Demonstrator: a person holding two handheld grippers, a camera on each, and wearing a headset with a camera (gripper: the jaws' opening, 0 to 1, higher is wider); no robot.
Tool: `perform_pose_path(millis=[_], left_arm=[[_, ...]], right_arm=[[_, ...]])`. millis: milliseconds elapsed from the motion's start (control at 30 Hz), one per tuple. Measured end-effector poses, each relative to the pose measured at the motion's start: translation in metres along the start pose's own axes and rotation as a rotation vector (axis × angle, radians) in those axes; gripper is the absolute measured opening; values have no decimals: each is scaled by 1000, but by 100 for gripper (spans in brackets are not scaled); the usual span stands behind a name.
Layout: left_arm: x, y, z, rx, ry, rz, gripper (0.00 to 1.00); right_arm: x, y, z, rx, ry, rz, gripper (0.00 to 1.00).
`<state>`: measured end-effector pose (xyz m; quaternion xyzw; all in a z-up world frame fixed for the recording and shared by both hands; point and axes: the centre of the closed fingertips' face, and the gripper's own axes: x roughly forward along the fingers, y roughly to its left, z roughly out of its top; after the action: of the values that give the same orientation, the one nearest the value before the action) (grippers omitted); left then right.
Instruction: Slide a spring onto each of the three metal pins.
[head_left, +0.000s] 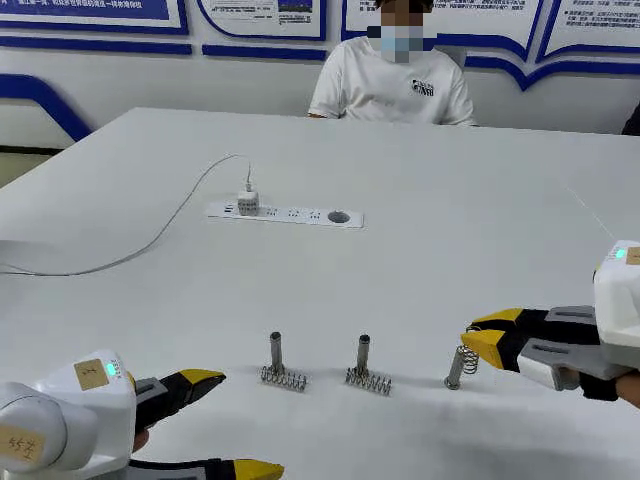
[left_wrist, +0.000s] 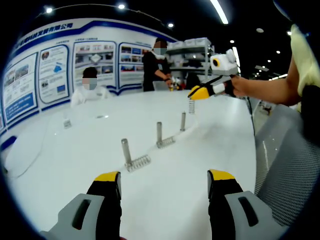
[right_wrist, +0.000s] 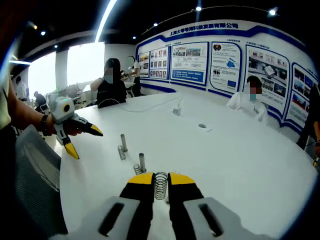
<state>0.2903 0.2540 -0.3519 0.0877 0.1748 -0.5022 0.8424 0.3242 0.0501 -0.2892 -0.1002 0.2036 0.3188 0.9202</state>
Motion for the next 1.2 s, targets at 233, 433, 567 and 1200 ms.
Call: perform_pose_path(millis=[233, 433, 567, 1200], left_arm=[[0, 1, -1, -3, 1, 2, 71], [1, 0, 0, -5, -1, 1, 71], [2, -1, 0, -7, 0, 0, 71], [1, -1, -3, -12, 8, 0, 71]], right_arm=[[-2, -8, 11, 21, -54, -24, 12], [0, -10, 14, 29, -75, -34, 12], [3, -12, 15, 25, -77, -39, 12], [12, -17, 2, 24, -57, -48, 12]])
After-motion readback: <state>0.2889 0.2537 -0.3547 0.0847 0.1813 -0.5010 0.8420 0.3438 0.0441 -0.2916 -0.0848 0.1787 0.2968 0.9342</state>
